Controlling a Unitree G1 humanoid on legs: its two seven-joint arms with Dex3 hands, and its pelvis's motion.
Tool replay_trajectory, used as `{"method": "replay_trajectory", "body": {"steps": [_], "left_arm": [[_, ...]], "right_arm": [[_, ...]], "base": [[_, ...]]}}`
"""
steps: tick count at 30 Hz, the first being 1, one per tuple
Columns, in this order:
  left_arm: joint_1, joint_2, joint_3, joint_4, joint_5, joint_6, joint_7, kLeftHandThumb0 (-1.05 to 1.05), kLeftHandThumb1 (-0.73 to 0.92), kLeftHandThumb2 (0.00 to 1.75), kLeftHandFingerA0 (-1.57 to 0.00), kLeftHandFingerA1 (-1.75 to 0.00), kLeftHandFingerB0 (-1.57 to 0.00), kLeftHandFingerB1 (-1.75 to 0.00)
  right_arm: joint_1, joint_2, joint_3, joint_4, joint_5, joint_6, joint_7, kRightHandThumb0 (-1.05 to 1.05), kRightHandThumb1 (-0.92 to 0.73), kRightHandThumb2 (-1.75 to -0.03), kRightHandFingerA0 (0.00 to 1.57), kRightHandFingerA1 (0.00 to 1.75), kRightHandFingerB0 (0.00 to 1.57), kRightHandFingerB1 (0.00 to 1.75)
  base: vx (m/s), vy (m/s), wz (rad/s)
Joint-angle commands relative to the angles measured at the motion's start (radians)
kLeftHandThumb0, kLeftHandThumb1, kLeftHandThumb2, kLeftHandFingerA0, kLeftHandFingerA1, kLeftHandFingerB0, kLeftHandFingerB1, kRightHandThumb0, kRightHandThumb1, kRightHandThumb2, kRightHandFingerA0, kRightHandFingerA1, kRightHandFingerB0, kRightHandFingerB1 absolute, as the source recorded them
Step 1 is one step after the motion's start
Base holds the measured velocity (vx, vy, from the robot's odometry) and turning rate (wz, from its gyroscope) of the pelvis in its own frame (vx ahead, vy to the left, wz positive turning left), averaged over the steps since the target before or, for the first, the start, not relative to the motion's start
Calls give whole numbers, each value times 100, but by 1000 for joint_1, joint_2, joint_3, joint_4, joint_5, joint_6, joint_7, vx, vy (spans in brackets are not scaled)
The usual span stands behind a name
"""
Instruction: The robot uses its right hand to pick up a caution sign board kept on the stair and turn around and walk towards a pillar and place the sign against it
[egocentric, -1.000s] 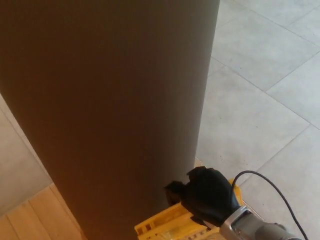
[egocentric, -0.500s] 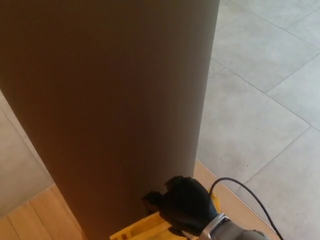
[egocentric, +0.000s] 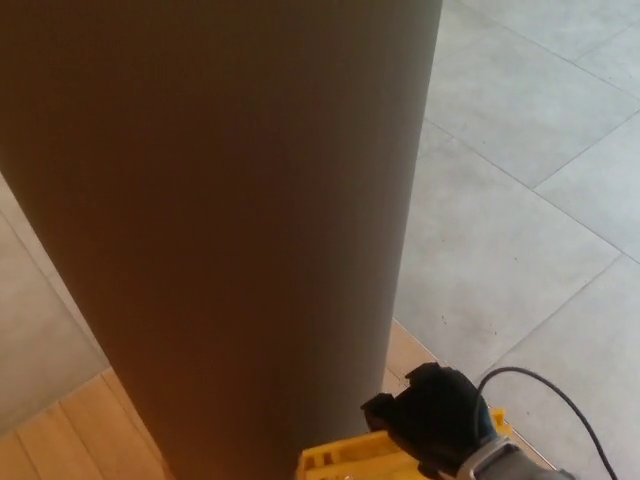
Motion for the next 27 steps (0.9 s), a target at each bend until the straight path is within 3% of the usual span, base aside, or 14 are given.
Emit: {"method": "replay_trajectory", "body": {"steps": [1, 6, 9, 10, 11, 12, 13, 14, 18, 19, 22, 23, 24, 27], "left_arm": [[-8, -2, 3, -36, -24, -52, -5, -41, 33, 78, -124, -84, -98, -75], [-4, -16, 11, -77, -43, -33, -9, -38, 31, 79, -124, -85, -101, -76], [1, -14, 6, -80, -33, -23, 4, -39, 30, 79, -120, -86, -99, -76], [4, -14, 5, -84, -33, -24, 1, -39, 31, 79, -120, -86, -99, -76], [5, -10, 5, -77, -31, -30, -3, -39, 31, 79, -118, -85, -98, -75], [4, -10, 6, -73, -34, -30, -6, -39, 31, 79, -118, -85, -98, -75], [6, -11, 7, -78, -37, -27, -7, -42, 31, 78, -119, -85, -101, -74], [8, -14, 8, -86, -41, -26, -7, -43, 31, 77, -118, -85, -101, -74], [10, -13, 5, -87, -39, -29, -4, -43, 31, 77, -118, -85, -101, -74], [33, -30, 8, -143, -59, -21, -17, -42, 28, 80, -123, -88, -104, -78], [50, -41, 9, -184, -67, -7, -20, -42, 28, 80, -123, -88, -104, -78], [50, -40, 8, -182, -61, -12, -16, -42, 29, 77, -124, -85, -102, -76], [51, -39, 5, -177, -53, -20, -11, -42, 29, 77, -124, -85, -102, -76], [52, -40, 5, -182, -53, -17, -10, -42, 29, 77, -124, -85, -102, -76]], "right_arm": [[-72, 20, 17, -9, -11, 109, 122, -22, -47, -71, 95, 175, 72, 79], [-82, 51, 18, -18, 5, 103, 104, -23, -45, -73, 99, 175, 71, 82], [-64, 73, 13, -2, 13, 90, 23, -28, -48, -71, 102, 175, 75, 96], [-52, 75, 7, 2, 20, 87, 14, -22, -45, -79, 99, 175, 73, 119], [-40, 76, -3, 3, 32, 97, 34, -19, -46, -81, 95, 175, 70, 127], [-37, 76, -10, 4, 37, 104, 48, -19, -46, -81, 95, 175, 70, 127], [-32, 76, -21, 5, 48, 104, 57, -19, -48, -75, 94, 175, 70, 109], [-23, 72, -36, 7, 63, 102, 62, -20, -49, -72, 88, 175, 72, 103], [-17, 69, -44, 9, 57, 103, 55, -20, -49, -72, 88, 175, 72, 103], [0, 44, -47, 16, 56, 126, 55, -28, -38, -87, 117, 136, 74, 91], [8, 33, -48, 16, 56, 137, 56, -28, -38, -87, 117, 136, 74, 91], [2, 32, -43, 19, 51, 171, 111, -22, -48, -66, 88, 175, 68, 79], [-6, 31, -34, 22, 44, 223, 194, -22, -48, -66, 88, 175, 68, 79], [-4, 30, -32, 14, 46, 229, 200, -22, -48, -66, 88, 175, 68, 79]], "base": [[0, 0, 0], [0, 0, 0], [0, 0, 0], [0, 0, 0], [0, 0, 0], [0, 0, 0], [0, 0, 0], [0, 0, 0], [0, 0, 0], [0, 0, 0], [0, 0, 0], [0, 0, 0], [0, 0, 0], [0, 0, 0]]}}
